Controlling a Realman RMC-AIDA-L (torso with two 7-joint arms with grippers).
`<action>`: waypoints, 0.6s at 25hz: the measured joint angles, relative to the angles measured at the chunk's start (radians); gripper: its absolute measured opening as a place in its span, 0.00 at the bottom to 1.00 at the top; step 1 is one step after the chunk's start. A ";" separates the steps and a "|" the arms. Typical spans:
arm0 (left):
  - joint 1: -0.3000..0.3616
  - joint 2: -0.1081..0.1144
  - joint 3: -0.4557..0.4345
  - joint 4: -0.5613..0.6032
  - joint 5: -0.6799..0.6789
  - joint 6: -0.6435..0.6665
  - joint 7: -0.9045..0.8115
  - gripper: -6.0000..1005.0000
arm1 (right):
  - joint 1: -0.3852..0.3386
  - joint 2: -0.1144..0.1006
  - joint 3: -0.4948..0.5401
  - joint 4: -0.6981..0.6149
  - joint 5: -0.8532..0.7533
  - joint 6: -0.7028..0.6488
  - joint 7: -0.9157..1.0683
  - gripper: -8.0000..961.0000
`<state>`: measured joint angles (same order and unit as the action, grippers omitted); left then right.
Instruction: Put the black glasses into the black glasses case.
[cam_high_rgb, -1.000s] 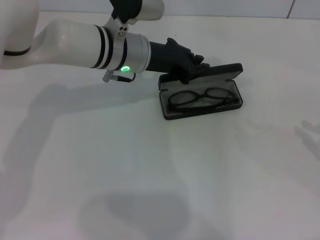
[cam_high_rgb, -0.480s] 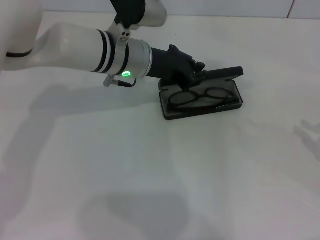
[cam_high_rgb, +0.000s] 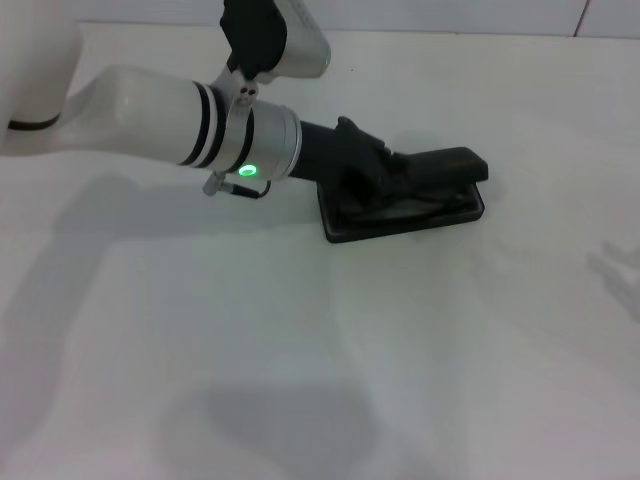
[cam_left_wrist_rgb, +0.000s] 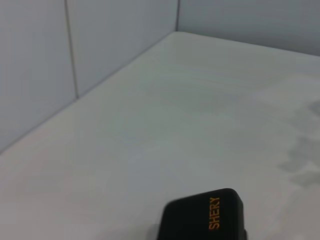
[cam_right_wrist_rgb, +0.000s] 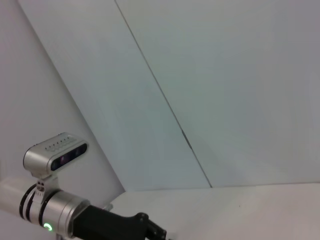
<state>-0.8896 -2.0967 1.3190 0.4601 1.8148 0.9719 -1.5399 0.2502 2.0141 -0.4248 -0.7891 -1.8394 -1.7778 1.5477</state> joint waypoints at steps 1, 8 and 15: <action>0.003 0.000 0.001 0.000 0.001 0.009 0.001 0.24 | 0.000 0.000 0.000 0.000 0.001 0.000 0.000 0.31; 0.015 -0.001 0.038 0.004 -0.004 0.065 0.004 0.24 | 0.003 0.002 -0.003 0.001 0.002 0.000 0.000 0.32; 0.022 -0.003 0.089 0.016 -0.027 0.093 0.004 0.25 | 0.004 0.002 -0.003 0.003 0.001 0.000 -0.001 0.32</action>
<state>-0.8674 -2.0996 1.4077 0.4764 1.7877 1.0648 -1.5359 0.2546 2.0156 -0.4280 -0.7865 -1.8383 -1.7778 1.5472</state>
